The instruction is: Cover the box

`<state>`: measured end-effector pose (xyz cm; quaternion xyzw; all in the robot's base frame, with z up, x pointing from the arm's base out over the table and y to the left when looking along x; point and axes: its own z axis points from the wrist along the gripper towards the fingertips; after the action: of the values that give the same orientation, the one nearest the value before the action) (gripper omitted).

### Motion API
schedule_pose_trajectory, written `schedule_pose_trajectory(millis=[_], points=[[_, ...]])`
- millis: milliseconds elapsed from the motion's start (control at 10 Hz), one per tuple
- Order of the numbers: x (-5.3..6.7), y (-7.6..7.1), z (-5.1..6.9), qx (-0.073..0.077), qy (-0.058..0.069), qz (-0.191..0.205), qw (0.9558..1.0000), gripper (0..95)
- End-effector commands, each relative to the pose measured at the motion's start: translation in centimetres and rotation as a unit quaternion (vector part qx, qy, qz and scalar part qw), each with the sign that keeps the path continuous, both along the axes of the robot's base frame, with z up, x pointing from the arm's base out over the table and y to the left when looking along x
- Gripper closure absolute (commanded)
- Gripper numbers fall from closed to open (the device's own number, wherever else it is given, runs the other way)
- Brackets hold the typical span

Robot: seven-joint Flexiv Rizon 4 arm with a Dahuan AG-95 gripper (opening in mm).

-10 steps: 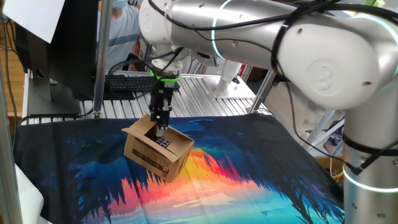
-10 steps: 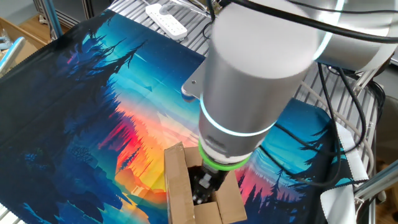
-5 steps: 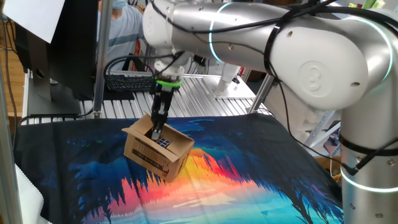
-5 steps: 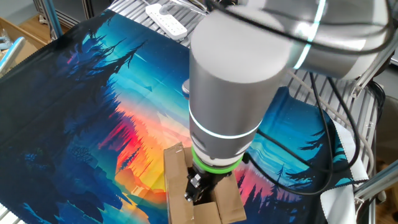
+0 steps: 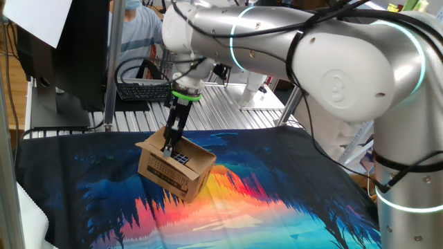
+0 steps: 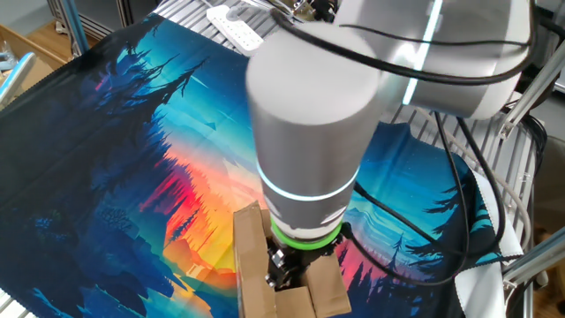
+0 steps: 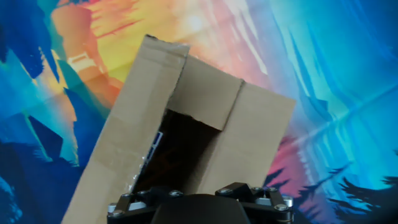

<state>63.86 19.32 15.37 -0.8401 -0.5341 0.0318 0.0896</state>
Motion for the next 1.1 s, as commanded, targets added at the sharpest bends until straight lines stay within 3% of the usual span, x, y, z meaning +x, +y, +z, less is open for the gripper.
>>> schedule_pose_trajectory(millis=[100,300,500,800,1100], points=[[-0.6,0.5,1.7,0.008,0.008,-0.007,0.9999,19.0],[-1.2,1.2,2.2,0.005,0.006,-0.007,0.9999,19.0],[-1.7,2.0,1.8,0.001,-0.002,-0.013,0.9999,19.0],[-1.8,2.3,1.6,0.005,-0.024,-0.022,0.9995,19.0],[-2.0,2.6,1.3,0.007,-0.054,-0.017,0.9984,19.0]])
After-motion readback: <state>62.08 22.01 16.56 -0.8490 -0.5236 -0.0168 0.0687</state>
